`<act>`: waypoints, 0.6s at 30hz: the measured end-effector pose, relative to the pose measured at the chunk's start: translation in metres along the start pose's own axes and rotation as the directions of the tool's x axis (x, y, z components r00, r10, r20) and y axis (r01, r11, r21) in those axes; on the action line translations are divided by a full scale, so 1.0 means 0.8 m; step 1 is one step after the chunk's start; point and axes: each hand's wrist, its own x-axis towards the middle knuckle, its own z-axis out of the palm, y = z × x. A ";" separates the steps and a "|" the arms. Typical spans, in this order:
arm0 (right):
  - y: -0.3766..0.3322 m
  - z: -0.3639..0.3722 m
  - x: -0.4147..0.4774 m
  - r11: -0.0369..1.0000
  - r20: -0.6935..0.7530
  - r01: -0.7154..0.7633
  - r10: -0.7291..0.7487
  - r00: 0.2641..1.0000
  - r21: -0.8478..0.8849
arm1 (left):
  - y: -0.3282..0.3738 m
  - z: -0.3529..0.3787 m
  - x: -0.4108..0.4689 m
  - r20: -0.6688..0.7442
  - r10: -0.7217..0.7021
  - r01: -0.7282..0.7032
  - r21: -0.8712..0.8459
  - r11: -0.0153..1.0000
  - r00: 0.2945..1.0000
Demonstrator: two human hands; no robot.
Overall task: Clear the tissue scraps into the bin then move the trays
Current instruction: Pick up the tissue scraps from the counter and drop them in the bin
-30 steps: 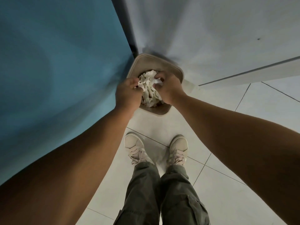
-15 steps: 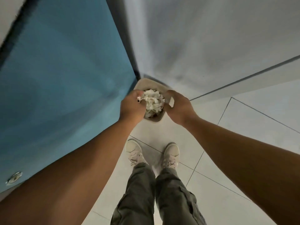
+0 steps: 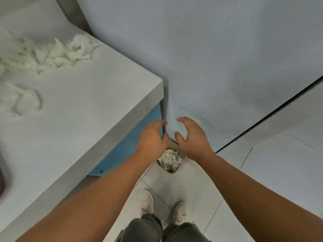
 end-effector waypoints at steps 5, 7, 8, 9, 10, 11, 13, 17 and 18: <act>-0.080 -0.042 0.008 0.983 -0.012 0.178 -0.177 0.984 0.048 | 0.027 -0.090 -0.032 -0.151 0.028 -0.030 -0.015 0.999 0.988; -0.110 -0.046 0.011 0.973 0.004 0.226 -0.226 0.974 0.046 | 0.029 -0.125 -0.045 -0.209 0.030 -0.034 -0.018 0.999 0.977; -0.124 -0.046 0.013 0.968 0.017 0.247 -0.248 0.969 0.050 | 0.028 -0.141 -0.051 -0.242 0.024 -0.028 -0.012 1.000 0.970; -0.137 -0.045 0.014 0.960 0.029 0.274 -0.276 0.961 0.054 | 0.025 -0.157 -0.057 -0.272 0.012 -0.014 -0.007 1.000 0.962; -0.149 -0.042 0.017 0.952 0.044 0.300 -0.303 0.952 0.057 | 0.022 -0.171 -0.062 -0.300 -0.003 0.002 -0.004 1.000 0.954; -0.161 -0.038 0.018 0.943 0.066 0.327 -0.330 0.942 0.057 | 0.016 -0.185 -0.068 -0.326 -0.020 0.020 -0.004 1.000 0.945; -0.185 -0.027 0.024 0.929 0.119 0.367 -0.371 0.921 0.056 | 0.002 -0.210 -0.079 -0.369 -0.057 0.055 -0.018 0.998 0.928; -0.231 0.009 0.038 0.905 0.205 0.422 -0.423 0.882 0.050 | -0.033 -0.259 -0.097 -0.430 -0.129 0.128 -0.031 0.991 0.894; -0.242 0.019 0.041 0.900 0.228 0.434 -0.433 0.872 0.049 | -0.043 -0.271 -0.099 -0.443 -0.142 0.145 -0.026 0.989 0.885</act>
